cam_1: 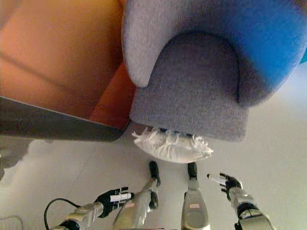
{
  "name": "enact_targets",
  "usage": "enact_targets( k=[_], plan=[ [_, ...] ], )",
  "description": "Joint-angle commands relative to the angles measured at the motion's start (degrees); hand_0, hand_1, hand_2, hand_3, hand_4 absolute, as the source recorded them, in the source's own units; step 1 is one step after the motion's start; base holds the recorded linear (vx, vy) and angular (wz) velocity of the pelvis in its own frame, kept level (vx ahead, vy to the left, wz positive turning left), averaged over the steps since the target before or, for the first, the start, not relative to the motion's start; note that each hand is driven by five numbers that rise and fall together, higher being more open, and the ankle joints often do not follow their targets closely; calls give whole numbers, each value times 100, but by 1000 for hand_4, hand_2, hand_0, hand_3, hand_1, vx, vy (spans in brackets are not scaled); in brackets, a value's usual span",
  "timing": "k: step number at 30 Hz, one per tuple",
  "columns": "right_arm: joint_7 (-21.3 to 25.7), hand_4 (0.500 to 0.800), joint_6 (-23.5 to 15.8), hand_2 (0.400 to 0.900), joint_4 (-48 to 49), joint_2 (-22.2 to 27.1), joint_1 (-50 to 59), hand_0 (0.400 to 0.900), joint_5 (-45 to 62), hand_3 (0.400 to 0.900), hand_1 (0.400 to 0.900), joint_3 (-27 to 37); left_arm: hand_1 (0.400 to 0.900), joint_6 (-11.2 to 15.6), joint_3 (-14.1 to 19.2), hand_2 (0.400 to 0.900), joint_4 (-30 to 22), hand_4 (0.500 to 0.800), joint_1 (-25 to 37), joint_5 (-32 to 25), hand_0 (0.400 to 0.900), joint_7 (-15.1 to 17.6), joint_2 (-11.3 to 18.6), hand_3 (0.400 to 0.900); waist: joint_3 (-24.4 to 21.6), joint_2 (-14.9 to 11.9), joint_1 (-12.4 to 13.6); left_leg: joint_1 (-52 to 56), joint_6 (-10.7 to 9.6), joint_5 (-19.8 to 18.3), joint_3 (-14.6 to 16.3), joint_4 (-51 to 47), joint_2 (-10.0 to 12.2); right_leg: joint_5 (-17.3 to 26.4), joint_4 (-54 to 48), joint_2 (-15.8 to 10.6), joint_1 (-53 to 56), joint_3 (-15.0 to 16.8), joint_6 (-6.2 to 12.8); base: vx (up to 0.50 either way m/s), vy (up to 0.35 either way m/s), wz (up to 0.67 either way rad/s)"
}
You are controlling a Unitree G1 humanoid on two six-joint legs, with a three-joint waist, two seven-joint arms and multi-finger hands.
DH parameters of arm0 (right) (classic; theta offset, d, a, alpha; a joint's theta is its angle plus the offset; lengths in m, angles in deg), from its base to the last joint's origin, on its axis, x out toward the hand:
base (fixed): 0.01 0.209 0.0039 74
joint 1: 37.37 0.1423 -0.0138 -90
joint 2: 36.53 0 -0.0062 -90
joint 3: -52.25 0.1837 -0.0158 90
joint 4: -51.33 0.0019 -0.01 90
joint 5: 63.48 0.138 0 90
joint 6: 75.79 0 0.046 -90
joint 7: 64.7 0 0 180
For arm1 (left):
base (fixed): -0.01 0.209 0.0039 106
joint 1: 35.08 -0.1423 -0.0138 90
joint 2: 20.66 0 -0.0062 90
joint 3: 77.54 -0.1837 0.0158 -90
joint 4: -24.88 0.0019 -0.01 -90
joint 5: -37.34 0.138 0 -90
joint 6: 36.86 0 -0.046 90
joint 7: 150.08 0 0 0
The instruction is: Pick up the pillow and put it on the sofa.
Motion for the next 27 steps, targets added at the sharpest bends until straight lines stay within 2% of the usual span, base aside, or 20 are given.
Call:
enact_targets(
  k=[1,5,11,18,27],
  plan=[
    [-74,800,-102,900,43,477,153,900,424,900,900,-64,900,35,-57,900,-197,800,91,-551,900,-128,392,900,146,-190,166,-517,-129,-875,-81,1003,-618,-410,935,-56,-934,-60,-1,-125,-37,15],
    [-177,800,-186,900,161,804,459,900,721,900,900,-11,900,-53,-105,900,-501,800,81,-741,900,-131,505,900,304,-47,220,-989,-131,-802,-156,1208,-658,-464,1321,-55,-1450,-140,-27,-80,-5,8],
    [-475,800,-486,900,152,1315,864,900,948,900,900,28,900,151,-239,900,-972,800,-70,-1184,900,-56,559,900,452,160,309,-1656,-134,-776,-171,1535,-655,-676,2003,-39,-2221,-267,-99,-40,8,10],
    [-704,800,-740,900,261,1788,1244,900,987,900,900,12,900,143,-382,900,-1456,800,-238,-1484,900,-19,699,900,452,372,405,-2296,-139,-818,-198,1923,-650,-827,2558,-152,-2927,-323,-126,-5,10,16],
    [-1014,800,-933,900,453,1999,1937,900,1130,900,900,-275,900,252,-442,900,-1553,800,-396,-1599,900,49,694,900,452,491,493,-2742,-120,-856,-293,2173,-632,-871,2856,-185,-3447,-193,-161,-1,4,3]
  ],
)
